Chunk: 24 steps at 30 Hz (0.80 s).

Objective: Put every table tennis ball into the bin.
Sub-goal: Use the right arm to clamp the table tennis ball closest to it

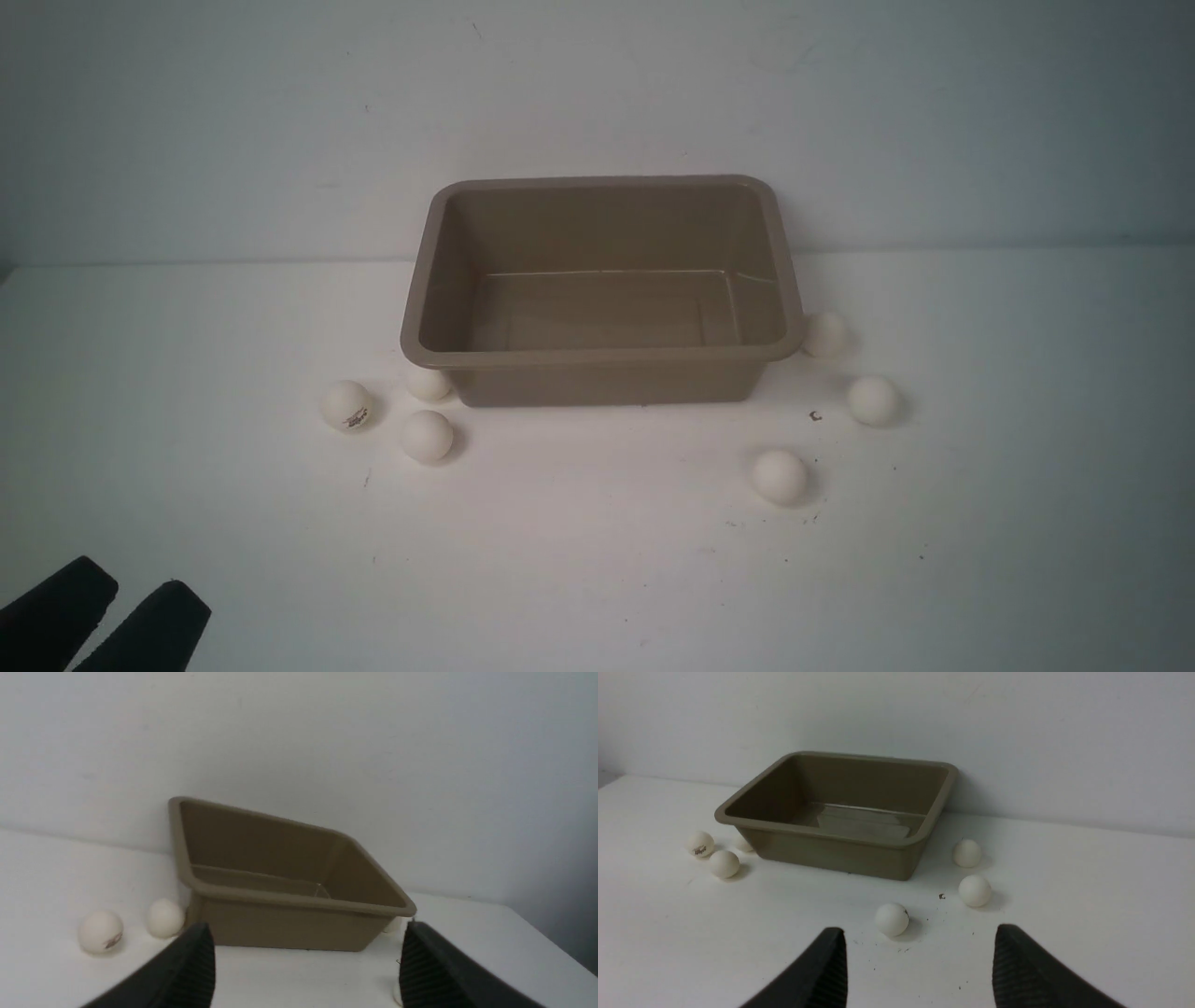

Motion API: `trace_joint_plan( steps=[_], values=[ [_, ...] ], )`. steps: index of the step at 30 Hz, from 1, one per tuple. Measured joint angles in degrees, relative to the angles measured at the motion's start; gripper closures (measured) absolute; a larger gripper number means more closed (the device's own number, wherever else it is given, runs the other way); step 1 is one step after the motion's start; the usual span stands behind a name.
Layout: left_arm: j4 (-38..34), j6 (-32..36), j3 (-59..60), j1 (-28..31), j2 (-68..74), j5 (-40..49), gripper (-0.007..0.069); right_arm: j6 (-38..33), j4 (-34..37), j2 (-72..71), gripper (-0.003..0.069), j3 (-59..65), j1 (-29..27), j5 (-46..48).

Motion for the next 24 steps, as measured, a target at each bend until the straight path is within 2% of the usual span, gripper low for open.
trace_joint_plan(
  steps=[4, 9, 12, 17, 21, 24],
  values=[
    [2.41, 0.58, -2.41, 0.00, 2.46, 0.53, 0.0146, -0.74, 0.44, 0.99, 0.0270, 0.00, 0.26, 0.56],
    [5.34, 0.44, -2.82, 0.00, 11.95, 2.05, 0.0146, -1.76, 1.60, 1.51, 0.0270, 0.00, 0.52, 0.60],
    [6.43, 3.87, -2.82, 0.00, 16.90, 5.15, 0.0146, -2.08, 1.92, 1.71, 0.0270, 0.00, 0.52, 0.19],
    [6.30, 10.91, -4.44, 0.00, 23.10, 7.68, 0.0146, -2.19, 3.00, 2.40, 0.0270, 0.00, 0.52, -1.28],
    [5.45, 11.27, -7.02, 0.00, 25.58, 7.93, 0.0146, -2.26, 4.07, 3.87, 0.0270, 0.00, 0.52, -1.47],
    [1.84, 9.67, -9.92, 0.00, 26.27, 7.93, 0.0146, -2.44, 4.50, 5.34, 0.0270, 0.00, 0.52, -1.65]
  ],
)
